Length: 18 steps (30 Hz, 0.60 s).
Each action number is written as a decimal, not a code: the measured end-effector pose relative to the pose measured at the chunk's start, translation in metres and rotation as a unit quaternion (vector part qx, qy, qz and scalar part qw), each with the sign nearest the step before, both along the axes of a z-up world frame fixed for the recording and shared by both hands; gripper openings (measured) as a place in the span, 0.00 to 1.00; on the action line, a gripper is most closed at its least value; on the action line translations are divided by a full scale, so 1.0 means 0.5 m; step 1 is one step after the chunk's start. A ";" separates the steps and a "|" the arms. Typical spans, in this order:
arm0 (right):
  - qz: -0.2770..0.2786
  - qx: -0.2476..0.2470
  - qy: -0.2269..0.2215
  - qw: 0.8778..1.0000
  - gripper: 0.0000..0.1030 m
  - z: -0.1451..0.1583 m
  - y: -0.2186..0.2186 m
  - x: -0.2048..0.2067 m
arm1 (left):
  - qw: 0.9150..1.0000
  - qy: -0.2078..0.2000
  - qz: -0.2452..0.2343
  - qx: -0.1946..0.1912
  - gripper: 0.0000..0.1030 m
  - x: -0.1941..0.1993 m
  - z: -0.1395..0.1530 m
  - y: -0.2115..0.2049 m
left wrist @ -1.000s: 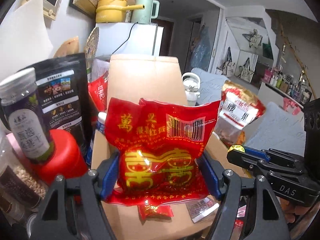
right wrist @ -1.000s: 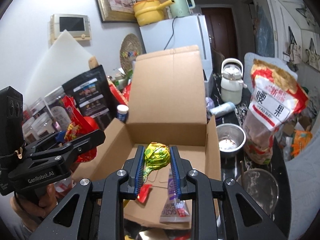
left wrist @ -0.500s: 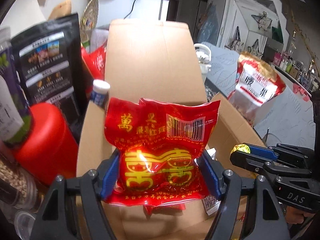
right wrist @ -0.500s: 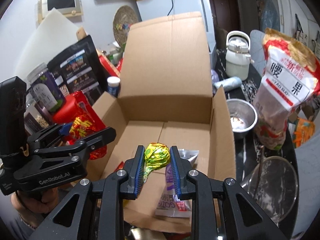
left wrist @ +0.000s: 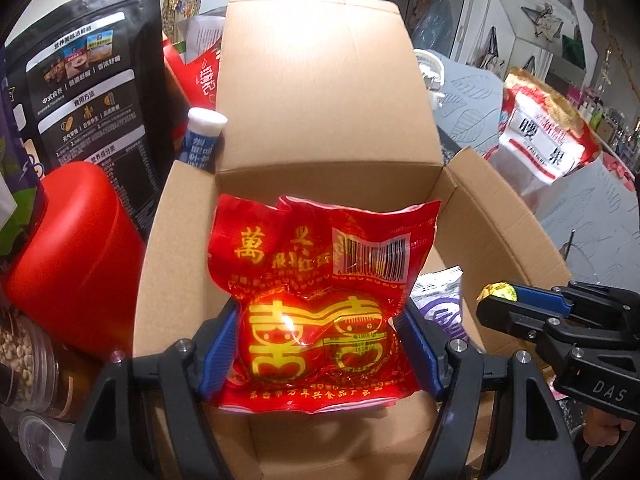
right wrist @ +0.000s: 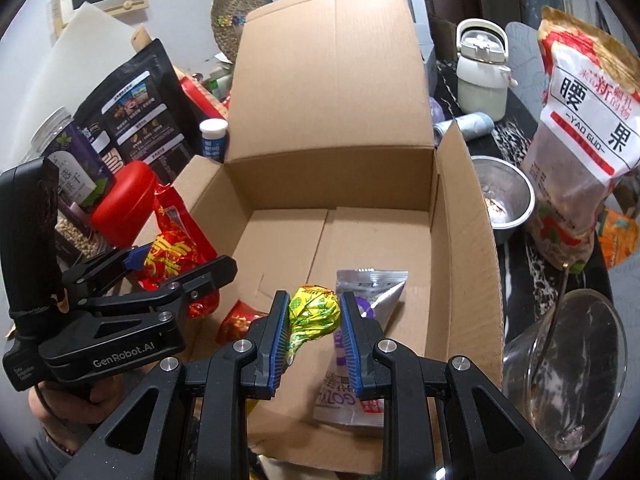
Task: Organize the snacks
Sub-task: 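Open both grippers to drop the red bag and lollipop into the box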
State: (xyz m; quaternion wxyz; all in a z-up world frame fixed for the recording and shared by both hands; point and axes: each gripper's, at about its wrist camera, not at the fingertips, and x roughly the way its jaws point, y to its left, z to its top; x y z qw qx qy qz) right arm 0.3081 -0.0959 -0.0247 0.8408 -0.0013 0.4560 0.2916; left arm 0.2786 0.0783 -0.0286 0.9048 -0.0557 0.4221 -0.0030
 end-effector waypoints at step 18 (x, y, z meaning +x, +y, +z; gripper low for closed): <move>-0.011 -0.016 0.032 0.999 0.39 -0.017 0.000 0.006 | 0.997 0.055 0.004 0.055 0.74 0.025 -0.018 -0.027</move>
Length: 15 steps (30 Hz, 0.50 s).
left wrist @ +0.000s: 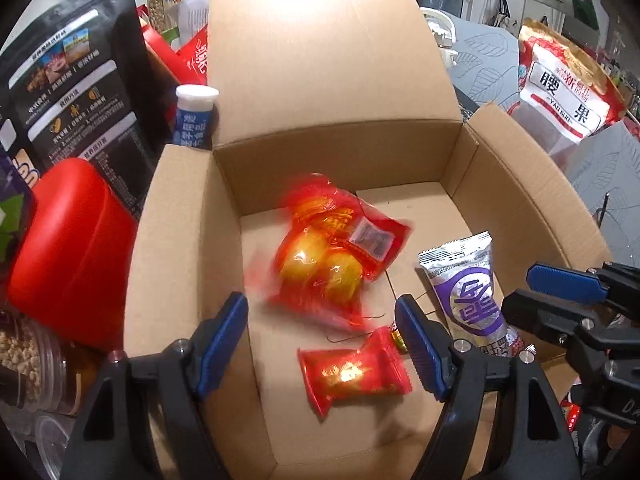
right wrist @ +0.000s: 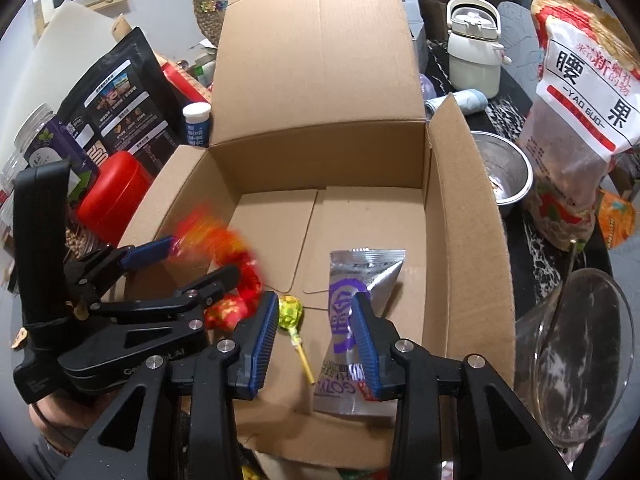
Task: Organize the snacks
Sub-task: 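Open both grippers to drop the red bag and lollipop into the box, then withdraw both open tools from the box back over the table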
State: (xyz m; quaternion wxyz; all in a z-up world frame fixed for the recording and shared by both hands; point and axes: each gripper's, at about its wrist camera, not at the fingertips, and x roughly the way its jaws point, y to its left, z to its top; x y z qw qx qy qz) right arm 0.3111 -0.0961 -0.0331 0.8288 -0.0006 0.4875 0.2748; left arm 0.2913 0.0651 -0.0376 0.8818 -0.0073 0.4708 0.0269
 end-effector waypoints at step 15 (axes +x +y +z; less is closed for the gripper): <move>-0.022 0.001 -0.051 0.998 0.44 0.098 -0.033 -0.070 | 0.998 -0.067 0.004 0.007 0.74 -0.082 0.119 -0.015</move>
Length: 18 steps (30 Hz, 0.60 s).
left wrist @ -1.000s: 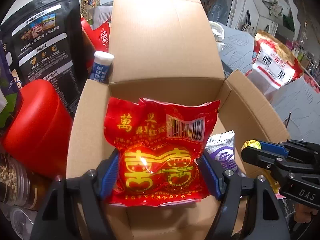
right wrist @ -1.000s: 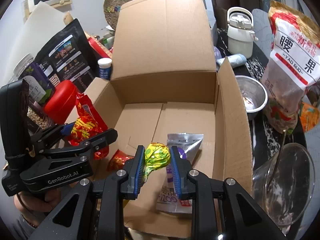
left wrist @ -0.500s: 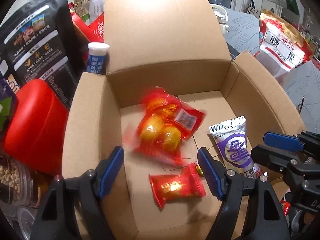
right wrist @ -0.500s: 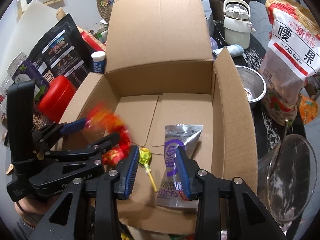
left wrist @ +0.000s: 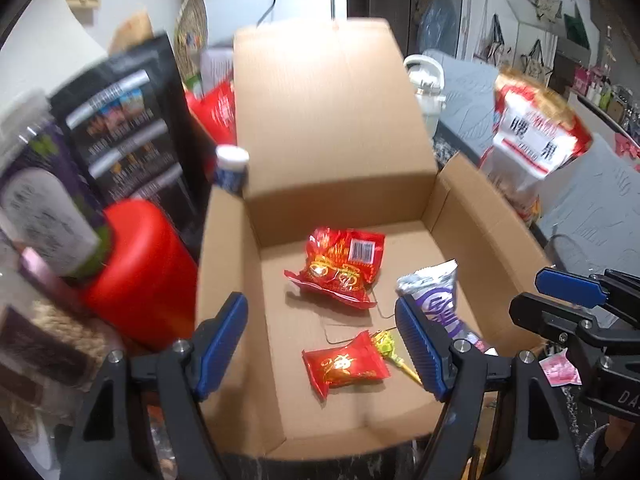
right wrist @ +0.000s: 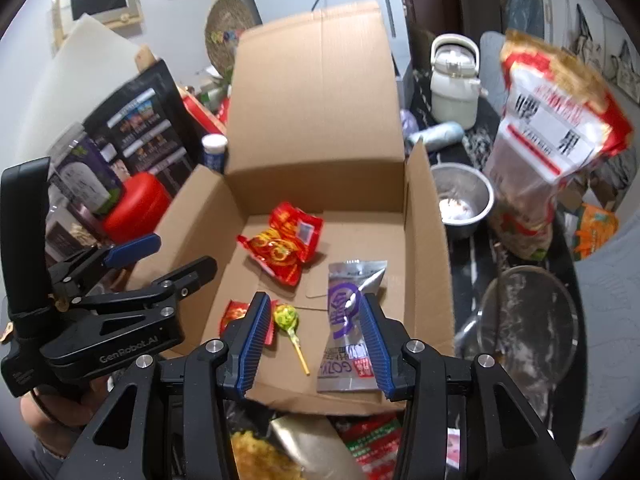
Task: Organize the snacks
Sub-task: 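Withdraw both open tools from the box back over the table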
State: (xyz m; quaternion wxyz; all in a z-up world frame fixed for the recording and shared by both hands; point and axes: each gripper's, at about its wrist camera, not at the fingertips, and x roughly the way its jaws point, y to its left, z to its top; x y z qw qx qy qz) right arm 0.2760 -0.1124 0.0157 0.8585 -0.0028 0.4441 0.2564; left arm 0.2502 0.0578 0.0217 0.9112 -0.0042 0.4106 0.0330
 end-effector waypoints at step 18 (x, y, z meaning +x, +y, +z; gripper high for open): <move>-0.009 -0.004 -0.157 0.988 0.65 0.203 -0.028 -0.207 | 0.994 -0.110 -0.018 0.012 0.76 -0.194 0.208 -0.008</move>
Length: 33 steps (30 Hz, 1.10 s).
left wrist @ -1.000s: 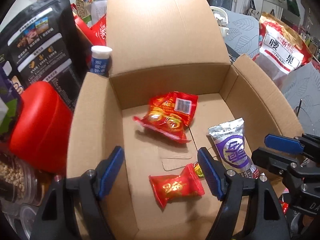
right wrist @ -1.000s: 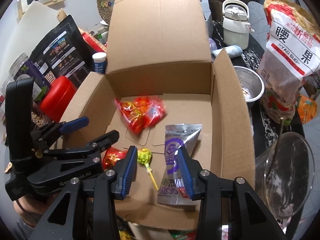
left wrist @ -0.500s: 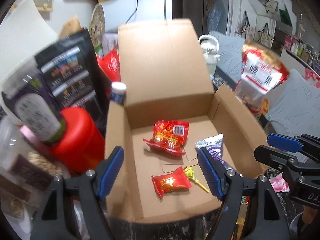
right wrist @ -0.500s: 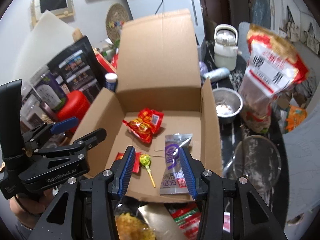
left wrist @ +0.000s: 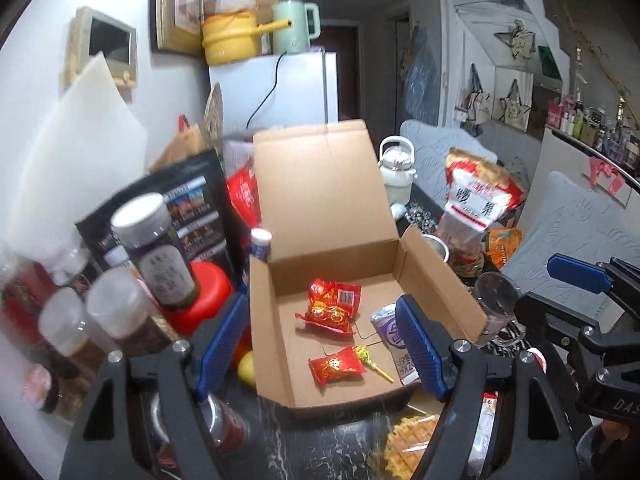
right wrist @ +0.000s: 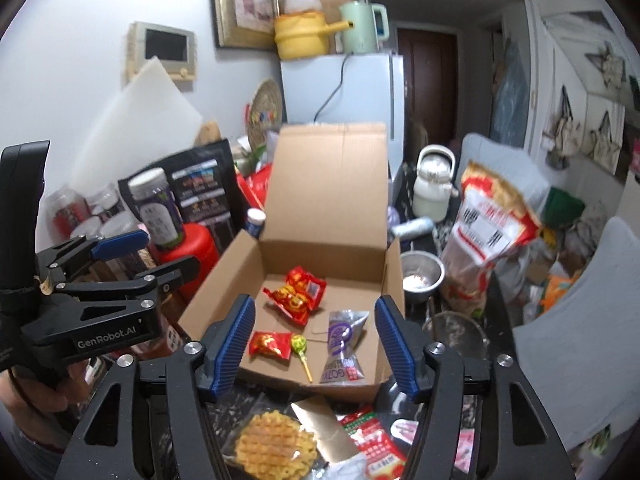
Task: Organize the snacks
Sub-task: 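Withdraw both open tools from the box back over the table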
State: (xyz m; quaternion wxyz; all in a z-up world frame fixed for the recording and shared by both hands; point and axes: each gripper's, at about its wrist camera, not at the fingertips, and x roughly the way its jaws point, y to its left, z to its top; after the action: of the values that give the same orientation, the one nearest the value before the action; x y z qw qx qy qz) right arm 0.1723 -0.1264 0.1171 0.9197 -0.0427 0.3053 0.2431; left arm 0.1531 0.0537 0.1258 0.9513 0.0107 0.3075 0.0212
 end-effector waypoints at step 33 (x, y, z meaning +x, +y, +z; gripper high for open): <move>-0.037 0.033 -0.056 0.997 0.83 0.004 -0.081 -0.260 | 0.997 -0.043 -0.069 0.002 0.97 -0.254 -0.017 -0.051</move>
State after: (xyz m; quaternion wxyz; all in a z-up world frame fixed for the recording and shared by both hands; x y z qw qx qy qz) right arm 0.0422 -0.1667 0.1189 0.9445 -0.0145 0.2470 0.2160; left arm 0.0262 0.0281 0.1171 0.9627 0.0333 0.2649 -0.0437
